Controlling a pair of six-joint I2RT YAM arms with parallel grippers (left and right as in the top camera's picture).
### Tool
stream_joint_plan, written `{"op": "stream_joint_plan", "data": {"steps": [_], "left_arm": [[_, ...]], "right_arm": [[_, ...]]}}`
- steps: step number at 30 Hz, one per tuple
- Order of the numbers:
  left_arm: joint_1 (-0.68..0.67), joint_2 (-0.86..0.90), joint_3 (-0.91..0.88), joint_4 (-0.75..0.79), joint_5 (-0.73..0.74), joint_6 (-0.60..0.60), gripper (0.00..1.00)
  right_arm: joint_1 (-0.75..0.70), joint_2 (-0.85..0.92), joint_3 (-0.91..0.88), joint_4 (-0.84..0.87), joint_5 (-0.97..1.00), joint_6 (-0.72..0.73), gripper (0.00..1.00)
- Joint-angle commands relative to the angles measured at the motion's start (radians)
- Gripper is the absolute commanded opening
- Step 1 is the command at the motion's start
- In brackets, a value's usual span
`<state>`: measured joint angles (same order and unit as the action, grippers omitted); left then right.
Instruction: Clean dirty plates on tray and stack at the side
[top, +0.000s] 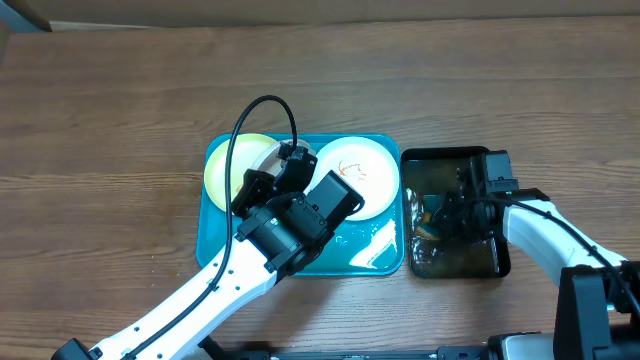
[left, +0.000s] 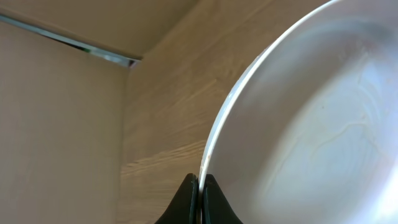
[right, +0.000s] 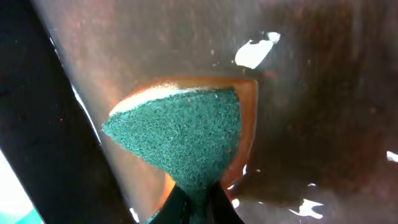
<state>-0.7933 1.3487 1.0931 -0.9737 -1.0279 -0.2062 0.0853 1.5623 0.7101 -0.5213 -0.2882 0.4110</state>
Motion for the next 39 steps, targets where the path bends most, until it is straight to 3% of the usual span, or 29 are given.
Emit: {"op": "stream_joint_plan", "data": {"steps": [1, 7, 10, 13, 22, 28, 35, 39], "left_arm": [[-0.006, 0.006, 0.026, -0.002, 0.071, -0.014, 0.04], [0.019, 0.003, 0.026, -0.025, 0.14, -0.065, 0.04], [0.09, -0.009, 0.028, -0.057, 0.253, -0.09, 0.04], [0.185, -0.029, 0.031, -0.063, 0.378, -0.089, 0.04], [0.703, -0.073, 0.036, -0.032, 0.805, -0.048, 0.04], [1.12, -0.053, 0.036, 0.089, 1.118, -0.032, 0.04], [1.411, 0.1, 0.035, 0.197, 1.131, -0.071, 0.04], [1.465, 0.186, 0.035, 0.22, 1.129, -0.083, 0.04]], "right_arm": [[-0.003, 0.005, 0.022, 0.01, 0.111, -0.065, 0.04], [-0.002, 0.005, 0.256, -0.251, 0.105, -0.157, 0.04], [-0.002, -0.007, 0.382, -0.409, 0.097, -0.175, 0.04], [-0.002, -0.047, 0.42, -0.432, 0.053, -0.177, 0.04], [-0.002, -0.092, 0.42, -0.481, 0.006, -0.204, 0.04], [-0.002, -0.092, 0.419, -0.488, 0.006, -0.204, 0.04], [-0.002, -0.092, 0.417, -0.51, 0.006, -0.208, 0.04], [-0.002, -0.092, 0.417, -0.525, 0.006, -0.211, 0.04]]}}
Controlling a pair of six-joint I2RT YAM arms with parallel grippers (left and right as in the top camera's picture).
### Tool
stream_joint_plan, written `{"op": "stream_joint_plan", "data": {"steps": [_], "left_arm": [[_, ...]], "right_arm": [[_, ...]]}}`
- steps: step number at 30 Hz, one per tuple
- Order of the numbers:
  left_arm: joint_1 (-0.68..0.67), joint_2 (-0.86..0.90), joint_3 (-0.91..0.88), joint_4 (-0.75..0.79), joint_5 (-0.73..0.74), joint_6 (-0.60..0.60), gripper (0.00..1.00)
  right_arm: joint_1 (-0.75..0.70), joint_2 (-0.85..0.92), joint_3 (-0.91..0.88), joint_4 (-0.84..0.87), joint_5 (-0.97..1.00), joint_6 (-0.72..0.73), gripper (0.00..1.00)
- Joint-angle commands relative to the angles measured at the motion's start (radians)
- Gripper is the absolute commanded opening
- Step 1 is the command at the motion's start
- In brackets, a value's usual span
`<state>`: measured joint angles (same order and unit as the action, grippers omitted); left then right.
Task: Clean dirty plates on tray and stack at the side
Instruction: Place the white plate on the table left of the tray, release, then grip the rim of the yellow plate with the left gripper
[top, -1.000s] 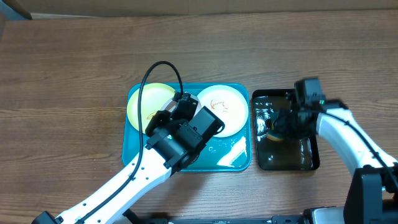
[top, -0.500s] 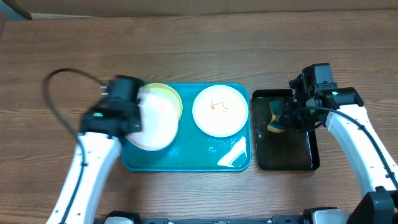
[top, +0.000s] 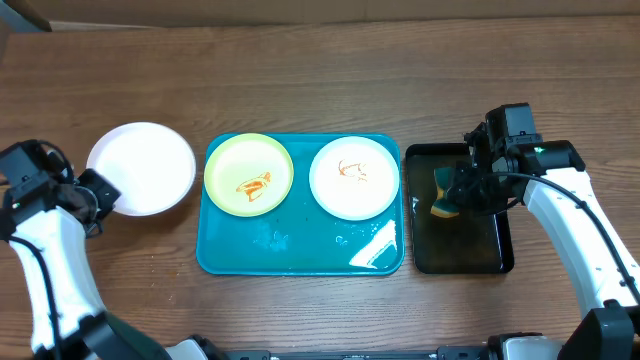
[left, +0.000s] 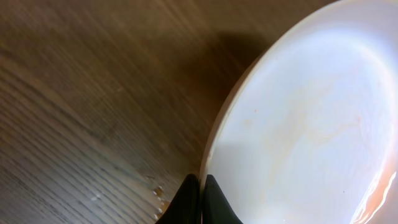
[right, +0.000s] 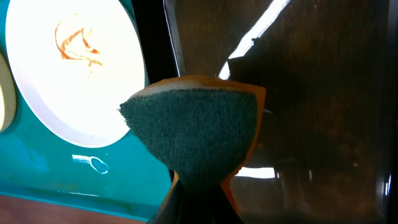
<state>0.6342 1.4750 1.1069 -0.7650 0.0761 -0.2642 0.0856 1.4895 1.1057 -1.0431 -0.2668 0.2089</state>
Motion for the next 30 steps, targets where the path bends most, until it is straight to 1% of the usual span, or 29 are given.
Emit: {"op": "stream_joint_plan", "data": {"steps": [1, 7, 9, 10, 11, 12, 14, 15, 18, 19, 20, 24, 26, 29, 30], "left_arm": [[0.048, 0.078, 0.022, 0.019, 0.025, -0.025, 0.04], [0.081, 0.162, 0.022, 0.077, 0.024, -0.028, 0.04], [0.082, 0.168, 0.022, 0.095, 0.024, -0.028, 0.23], [0.082, 0.168, 0.022, 0.099, 0.025, -0.029, 0.29], [0.082, 0.167, 0.022, 0.103, 0.026, -0.029, 0.31], [0.082, 0.167, 0.022, 0.104, 0.039, -0.029, 0.47], [0.079, 0.167, 0.022, 0.105, 0.109, -0.027, 0.53], [0.079, 0.165, 0.022, 0.105, 0.142, -0.026, 0.53], [0.063, 0.16, 0.022, 0.103, 0.315, 0.014, 0.56], [0.047, 0.158, 0.022, 0.101, 0.346, 0.033, 0.57], [0.027, 0.153, 0.022, 0.097, 0.361, 0.047, 0.58], [-0.096, 0.136, 0.022, 0.093, 0.362, 0.133, 0.56], [-0.169, 0.127, 0.022, 0.095, 0.362, 0.173, 0.6], [-0.303, 0.112, 0.035, 0.087, 0.357, 0.277, 0.62], [-0.344, 0.11, 0.051, 0.065, 0.356, 0.309, 0.66]], "right_arm": [[-0.002, -0.019, 0.021, -0.005, -0.015, -0.01, 0.04], [-0.002, -0.019, 0.021, -0.014, -0.015, -0.032, 0.04], [-0.002, -0.019, 0.021, -0.015, -0.015, -0.032, 0.04], [-0.002, -0.019, 0.021, -0.015, -0.015, -0.032, 0.04], [-0.002, -0.019, 0.021, -0.015, -0.015, -0.032, 0.04], [-0.002, -0.019, 0.021, -0.015, -0.015, -0.032, 0.04], [-0.002, -0.019, 0.021, -0.015, -0.015, -0.032, 0.04], [-0.002, -0.019, 0.021, -0.015, -0.015, -0.032, 0.04], [-0.002, -0.019, 0.021, -0.015, -0.015, -0.032, 0.04], [-0.002, -0.019, 0.021, -0.015, -0.015, -0.032, 0.04], [-0.002, -0.019, 0.021, -0.015, -0.015, -0.032, 0.04], [-0.002, -0.019, 0.021, -0.015, -0.016, -0.031, 0.04], [-0.002, -0.019, 0.021, -0.015, -0.016, -0.031, 0.06], [-0.002, -0.019, 0.021, -0.014, -0.015, -0.032, 0.06], [-0.002, -0.019, 0.021, -0.013, -0.012, -0.032, 0.07]]}}
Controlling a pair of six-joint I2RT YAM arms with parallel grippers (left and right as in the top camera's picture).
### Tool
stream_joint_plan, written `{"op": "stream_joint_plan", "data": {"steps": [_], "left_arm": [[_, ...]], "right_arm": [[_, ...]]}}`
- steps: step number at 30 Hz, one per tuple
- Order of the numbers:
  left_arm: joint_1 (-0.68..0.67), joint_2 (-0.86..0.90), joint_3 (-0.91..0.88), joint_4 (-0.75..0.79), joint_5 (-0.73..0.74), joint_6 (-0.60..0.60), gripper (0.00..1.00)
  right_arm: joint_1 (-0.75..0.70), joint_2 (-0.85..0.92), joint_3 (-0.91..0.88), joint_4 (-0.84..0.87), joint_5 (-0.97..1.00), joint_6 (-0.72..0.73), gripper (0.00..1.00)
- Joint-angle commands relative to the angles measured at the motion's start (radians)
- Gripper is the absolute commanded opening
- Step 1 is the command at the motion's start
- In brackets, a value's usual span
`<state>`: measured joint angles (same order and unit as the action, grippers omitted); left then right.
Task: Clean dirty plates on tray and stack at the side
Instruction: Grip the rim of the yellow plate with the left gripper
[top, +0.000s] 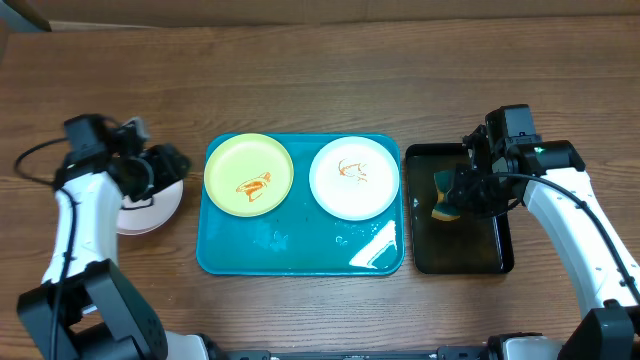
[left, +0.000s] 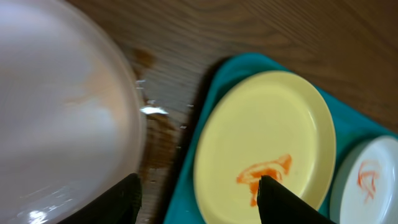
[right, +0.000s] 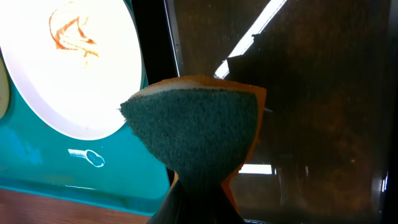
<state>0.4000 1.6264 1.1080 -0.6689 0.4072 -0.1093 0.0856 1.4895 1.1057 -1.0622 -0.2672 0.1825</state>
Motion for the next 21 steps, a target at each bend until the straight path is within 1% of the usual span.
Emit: {"op": "stream_joint_plan", "data": {"steps": [1, 2, 3, 5, 6, 8, 9, 11, 13, 15, 18, 21], "left_arm": [[-0.153, -0.042, 0.072, -0.064, 0.032, 0.194, 0.81], [-0.178, -0.042, 0.085, -0.084, 0.032, 0.213, 0.98], [-0.214, -0.042, 0.107, -0.102, 0.031, 0.22, 1.0], [-0.237, -0.042, 0.122, -0.103, 0.032, 0.218, 1.0], [-0.246, -0.042, 0.128, -0.097, 0.031, 0.219, 1.0], [-0.257, -0.041, 0.129, -0.065, 0.027, 0.225, 1.0], [-0.26, -0.041, 0.129, -0.056, 0.026, 0.241, 0.98], [-0.278, -0.041, 0.129, -0.035, -0.05, 0.272, 0.91], [-0.294, -0.041, 0.129, -0.023, -0.12, 0.301, 0.9], [-0.326, -0.041, 0.129, 0.002, -0.19, 0.376, 0.87], [-0.349, -0.039, 0.126, 0.035, -0.209, 0.422, 0.85], [-0.348, -0.027, 0.122, 0.069, -0.209, 0.428, 0.85]], "right_arm": [[-0.002, -0.019, 0.021, 0.009, 0.014, -0.005, 0.08], [-0.002, -0.019, 0.021, 0.01, 0.038, -0.005, 0.08], [-0.002, -0.019, 0.021, 0.018, 0.069, -0.005, 0.08], [-0.002, -0.018, 0.018, 0.048, 0.08, -0.005, 0.08], [-0.002, -0.013, 0.015, 0.072, 0.08, -0.005, 0.04], [-0.002, 0.01, 0.01, 0.104, 0.08, -0.006, 0.04], [-0.002, 0.023, 0.004, 0.119, 0.081, -0.009, 0.04], [-0.002, 0.055, -0.021, 0.167, 0.081, -0.009, 0.04], [-0.002, 0.082, -0.05, 0.203, 0.081, -0.009, 0.04], [-0.002, 0.122, -0.101, 0.258, 0.084, -0.008, 0.04], [-0.002, 0.163, -0.143, 0.301, 0.084, -0.008, 0.04], [-0.002, 0.208, -0.172, 0.323, 0.084, -0.008, 0.05]]}}
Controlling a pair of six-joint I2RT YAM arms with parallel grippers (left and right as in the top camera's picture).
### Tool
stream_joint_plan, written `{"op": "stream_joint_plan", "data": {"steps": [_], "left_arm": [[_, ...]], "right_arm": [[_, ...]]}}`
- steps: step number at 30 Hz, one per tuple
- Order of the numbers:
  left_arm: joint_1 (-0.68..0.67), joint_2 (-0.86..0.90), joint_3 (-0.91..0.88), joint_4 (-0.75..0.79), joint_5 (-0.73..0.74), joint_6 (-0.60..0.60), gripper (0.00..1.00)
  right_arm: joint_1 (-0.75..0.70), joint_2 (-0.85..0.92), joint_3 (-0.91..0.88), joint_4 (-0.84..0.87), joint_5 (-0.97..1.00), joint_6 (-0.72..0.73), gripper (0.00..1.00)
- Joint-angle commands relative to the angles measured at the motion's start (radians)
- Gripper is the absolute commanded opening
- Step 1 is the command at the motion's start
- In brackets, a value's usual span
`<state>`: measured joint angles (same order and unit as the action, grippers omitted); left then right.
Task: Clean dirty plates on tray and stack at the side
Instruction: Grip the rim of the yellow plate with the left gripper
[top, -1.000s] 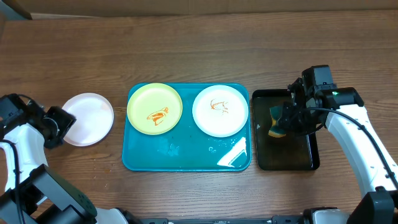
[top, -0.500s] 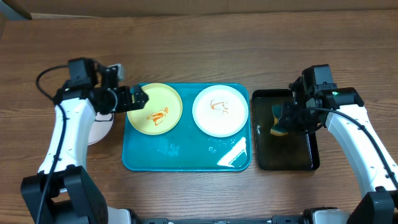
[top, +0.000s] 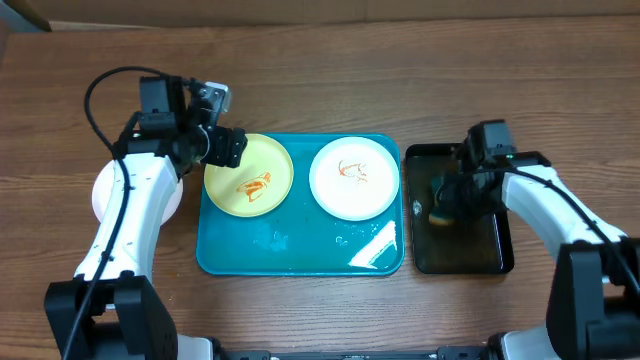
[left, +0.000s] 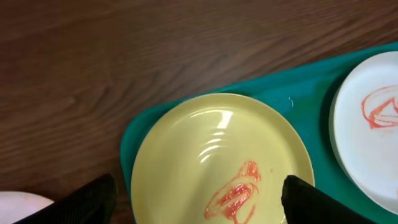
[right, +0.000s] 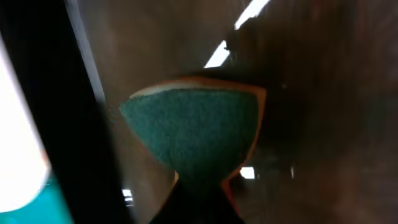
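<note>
A yellow plate (top: 250, 176) with a red smear (left: 236, 190) lies in the left half of the teal tray (top: 300, 255). Beside it sits a white plate (top: 353, 178), also smeared red. My left gripper (top: 226, 148) hangs open over the yellow plate's left part, its fingers (left: 93, 199) apart on either side with nothing between them. A clean white plate (top: 105, 196) rests on the table left of the tray, partly hidden by my left arm. My right gripper (top: 446, 204) is shut on a green and orange sponge (right: 196, 134) low inside the black tub (top: 495, 260).
The black tub holds brownish water and stands right against the tray's right edge. The tray floor in front of the plates is wet. Bare wooden table lies behind and in front of the tray.
My open left gripper has moved right, from beside the clean white plate to above the yellow plate. My right gripper has dropped lower into the tub with the sponge.
First my left gripper held a white plate by its rim over the tray while the right held the sponge down in the tub. Then the plate lay on the table at the left, still gripped, and the sponge was raised. Then the left gripper was open, now over the yellow plate.
</note>
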<state>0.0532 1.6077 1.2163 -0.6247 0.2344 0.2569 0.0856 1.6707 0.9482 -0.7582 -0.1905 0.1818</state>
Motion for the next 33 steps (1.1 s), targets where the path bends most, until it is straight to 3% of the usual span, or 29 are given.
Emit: {"op": "stream_joint_plan", "data": {"steps": [1, 21, 33], "left_arm": [[-0.002, 0.002, 0.014, 0.035, -0.036, 0.062, 0.85], [-0.005, 0.27, 0.014, 0.072, -0.024, 0.004, 0.81], [-0.008, 0.283, 0.014, 0.134, -0.062, 0.04, 0.82]], "right_arm": [[-0.002, 0.044, -0.02, 0.024, 0.007, -0.007, 0.05], [-0.002, 0.075, -0.027, 0.016, 0.007, -0.007, 0.05], [-0.002, 0.075, -0.027, 0.001, 0.007, -0.007, 0.05]]}}
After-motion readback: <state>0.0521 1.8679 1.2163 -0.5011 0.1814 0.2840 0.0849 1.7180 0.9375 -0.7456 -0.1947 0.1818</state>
